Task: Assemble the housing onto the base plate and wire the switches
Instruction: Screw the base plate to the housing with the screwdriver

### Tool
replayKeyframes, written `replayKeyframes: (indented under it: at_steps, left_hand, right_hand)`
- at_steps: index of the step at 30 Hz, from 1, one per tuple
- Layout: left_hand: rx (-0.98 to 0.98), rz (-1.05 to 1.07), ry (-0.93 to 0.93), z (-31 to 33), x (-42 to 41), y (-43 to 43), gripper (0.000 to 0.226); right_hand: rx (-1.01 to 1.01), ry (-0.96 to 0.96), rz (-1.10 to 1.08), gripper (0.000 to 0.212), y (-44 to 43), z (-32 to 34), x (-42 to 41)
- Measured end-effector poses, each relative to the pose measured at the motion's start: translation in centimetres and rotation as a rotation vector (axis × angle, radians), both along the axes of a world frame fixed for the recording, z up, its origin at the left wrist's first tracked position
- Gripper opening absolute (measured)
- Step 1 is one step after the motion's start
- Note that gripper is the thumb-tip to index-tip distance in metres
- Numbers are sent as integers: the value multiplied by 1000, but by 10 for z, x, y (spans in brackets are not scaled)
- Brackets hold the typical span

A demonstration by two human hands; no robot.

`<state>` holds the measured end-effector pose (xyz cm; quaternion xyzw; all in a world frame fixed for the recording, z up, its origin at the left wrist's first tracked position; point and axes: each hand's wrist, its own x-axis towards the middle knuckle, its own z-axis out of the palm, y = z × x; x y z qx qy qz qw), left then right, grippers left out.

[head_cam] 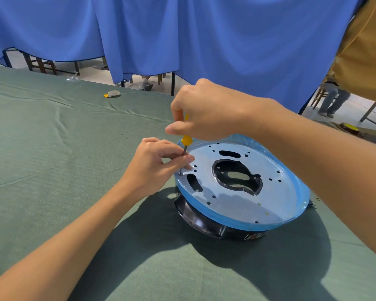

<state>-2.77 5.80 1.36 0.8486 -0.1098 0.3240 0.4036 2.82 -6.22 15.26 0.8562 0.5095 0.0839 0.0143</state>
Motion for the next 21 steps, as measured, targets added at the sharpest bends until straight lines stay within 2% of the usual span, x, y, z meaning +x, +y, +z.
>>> replayKeyframes:
  at_steps: [3,5,9,12,15,18,21]
  left_hand:
    - [23,-68,58,3,0,3,21]
    - [40,-88,84,4,0,4,21]
    - [17,37,-29,1,-1,-1,19]
    - [-5,-3,-14,2,-1,1,11]
    - [-8,-100,64,2,-1,4,15]
    - [-4,-27,19,0,-2,0,23]
    - [-24,53,-59,0,-2,-2,21]
  right_hand:
    - [-16,51,35,18,-3,6,-2]
    - [-5,12,49,10,-4,7,-3]
    - [7,-57,-4,31,-1,0,-2]
    - [10,20,13,23,-3,2,-1]
    - [33,33,43,11,-5,4,-1]
    - [33,-32,27,20,-3,1,0]
    - [10,-50,6,31,-2,1,1]
